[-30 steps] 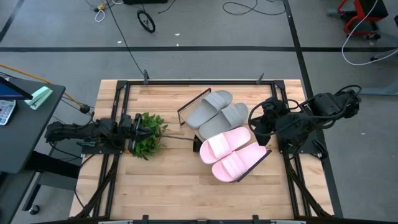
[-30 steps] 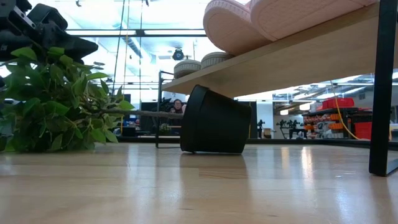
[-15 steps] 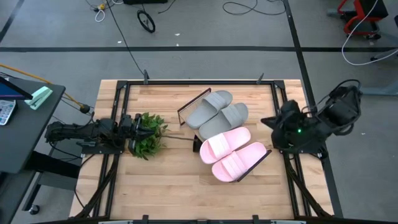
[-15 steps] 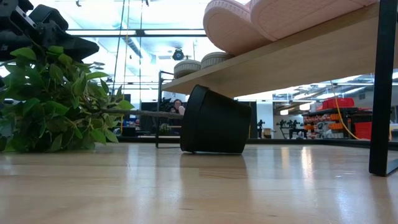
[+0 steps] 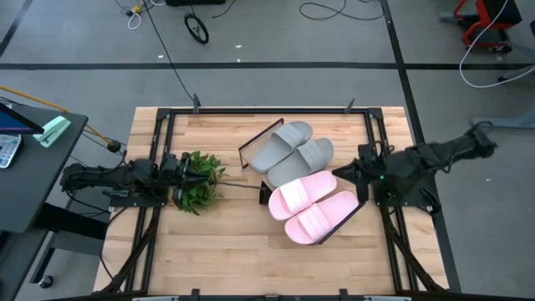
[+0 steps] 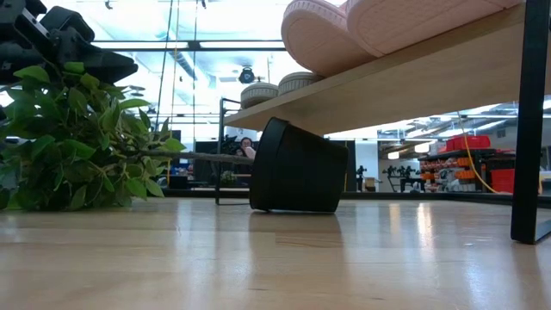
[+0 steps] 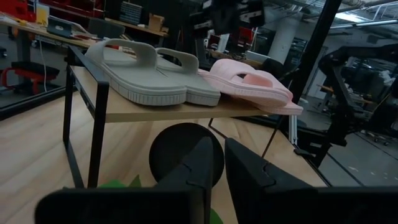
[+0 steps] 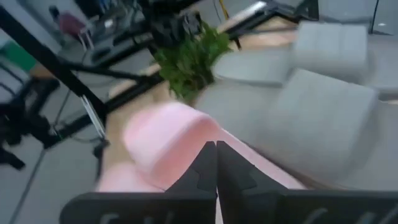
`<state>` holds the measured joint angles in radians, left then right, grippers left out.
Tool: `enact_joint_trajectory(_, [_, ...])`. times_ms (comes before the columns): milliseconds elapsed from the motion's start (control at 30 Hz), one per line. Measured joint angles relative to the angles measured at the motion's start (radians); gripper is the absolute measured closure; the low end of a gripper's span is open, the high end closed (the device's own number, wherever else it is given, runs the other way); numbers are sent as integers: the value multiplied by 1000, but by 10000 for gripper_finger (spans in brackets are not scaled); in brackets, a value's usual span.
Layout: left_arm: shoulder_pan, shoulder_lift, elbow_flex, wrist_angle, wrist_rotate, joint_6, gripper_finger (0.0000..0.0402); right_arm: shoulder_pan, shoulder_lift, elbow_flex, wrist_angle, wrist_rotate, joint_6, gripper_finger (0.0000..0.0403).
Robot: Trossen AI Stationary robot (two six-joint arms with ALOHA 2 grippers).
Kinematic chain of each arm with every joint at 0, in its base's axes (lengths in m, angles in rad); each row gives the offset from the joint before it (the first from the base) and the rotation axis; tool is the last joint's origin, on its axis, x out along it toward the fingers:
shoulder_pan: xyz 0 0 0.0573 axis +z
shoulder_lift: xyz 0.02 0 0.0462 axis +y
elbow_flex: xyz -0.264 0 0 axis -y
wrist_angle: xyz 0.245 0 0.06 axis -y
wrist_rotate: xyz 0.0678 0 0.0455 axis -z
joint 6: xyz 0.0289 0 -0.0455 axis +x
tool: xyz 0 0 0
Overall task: Pick and place slides into the shelf
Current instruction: Return to Home Position
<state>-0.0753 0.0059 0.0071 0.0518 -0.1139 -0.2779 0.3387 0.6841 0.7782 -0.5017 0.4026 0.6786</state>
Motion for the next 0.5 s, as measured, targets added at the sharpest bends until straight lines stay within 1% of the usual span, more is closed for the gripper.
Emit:
enact_joint_trajectory(133, [0,0,0,1,0,0,360,-135,-113,-83,-8,-170,-176,403])
enact_joint_trajectory(267, [0,0,0,1,0,0,362,-237,-205,-138,-8,-262,-374,403])
enact_joint_trajectory(367, [0,0,0,1,0,0,360,-302,-260,-156,-5,-348,-428,403])
enact_joint_trajectory(500, [0,0,0,2,1,0,355,-359,-354,-198,-3,-445,-455,403])
